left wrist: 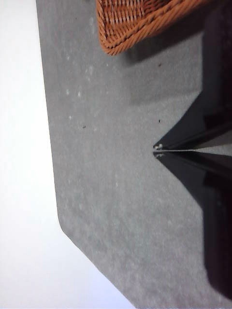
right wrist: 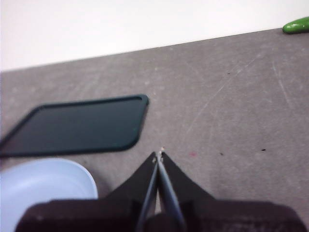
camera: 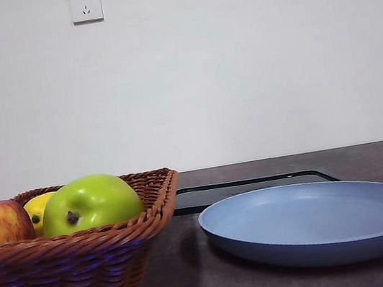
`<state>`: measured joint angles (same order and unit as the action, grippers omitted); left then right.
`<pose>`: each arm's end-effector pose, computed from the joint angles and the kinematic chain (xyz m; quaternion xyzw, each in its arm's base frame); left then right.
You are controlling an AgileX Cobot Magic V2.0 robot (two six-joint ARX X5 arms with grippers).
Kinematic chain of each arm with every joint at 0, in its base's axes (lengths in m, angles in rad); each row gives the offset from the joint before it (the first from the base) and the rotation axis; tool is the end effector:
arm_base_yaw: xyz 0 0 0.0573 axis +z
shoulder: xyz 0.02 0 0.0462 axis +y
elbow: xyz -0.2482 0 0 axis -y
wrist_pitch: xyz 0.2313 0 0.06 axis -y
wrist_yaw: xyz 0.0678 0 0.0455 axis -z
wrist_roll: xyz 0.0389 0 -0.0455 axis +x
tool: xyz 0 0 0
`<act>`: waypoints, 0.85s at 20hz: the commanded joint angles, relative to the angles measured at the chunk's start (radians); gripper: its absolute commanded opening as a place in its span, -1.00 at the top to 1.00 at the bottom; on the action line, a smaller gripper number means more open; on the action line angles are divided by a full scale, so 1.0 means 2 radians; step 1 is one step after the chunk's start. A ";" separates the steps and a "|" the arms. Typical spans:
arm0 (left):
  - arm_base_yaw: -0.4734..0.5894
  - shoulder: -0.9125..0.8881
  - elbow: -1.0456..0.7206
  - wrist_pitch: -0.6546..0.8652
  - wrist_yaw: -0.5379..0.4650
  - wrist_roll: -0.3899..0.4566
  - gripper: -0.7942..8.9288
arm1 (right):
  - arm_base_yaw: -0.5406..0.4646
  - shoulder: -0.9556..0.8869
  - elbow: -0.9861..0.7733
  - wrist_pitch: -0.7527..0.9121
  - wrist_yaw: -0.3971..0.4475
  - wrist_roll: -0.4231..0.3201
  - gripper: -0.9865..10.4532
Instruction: Take the lemon from the basket,put the lemon in the plate,hand out the plate
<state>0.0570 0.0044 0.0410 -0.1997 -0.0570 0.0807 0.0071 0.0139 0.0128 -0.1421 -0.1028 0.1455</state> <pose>0.1057 0.0082 0.1557 0.0401 0.0837 0.0534 0.9942 0.1086 0.0048 0.1515 0.0758 0.0752 0.0494 0.9930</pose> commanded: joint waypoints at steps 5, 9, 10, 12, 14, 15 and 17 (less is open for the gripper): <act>0.001 -0.001 -0.002 0.006 0.132 -0.144 0.82 | 0.001 0.001 -0.002 0.032 0.000 0.174 0.82; 0.001 -0.001 -0.002 0.012 0.227 -0.212 0.82 | 0.001 0.001 -0.002 0.034 -0.002 0.211 0.82; 0.001 -0.001 -0.002 0.017 0.241 -0.220 0.82 | 0.001 0.001 -0.002 0.034 -0.005 0.213 0.82; 0.001 -0.001 -0.002 0.028 0.263 -0.230 0.82 | 0.001 0.001 -0.002 0.034 -0.027 0.213 0.82; 0.001 -0.001 -0.002 0.039 0.281 -0.230 0.82 | 0.001 0.001 -0.002 0.033 -0.049 0.213 0.82; 0.001 -0.001 -0.002 0.039 0.283 -0.231 0.82 | 0.001 0.001 -0.002 0.031 -0.059 0.213 0.82; 0.001 -0.001 0.000 0.024 0.278 -0.237 0.82 | 0.001 0.003 -0.001 0.019 -0.076 0.213 0.82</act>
<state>0.0570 0.0044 0.0410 -0.1467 0.5034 -0.3695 0.0071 0.0151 0.0128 -0.1001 -0.2424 0.5583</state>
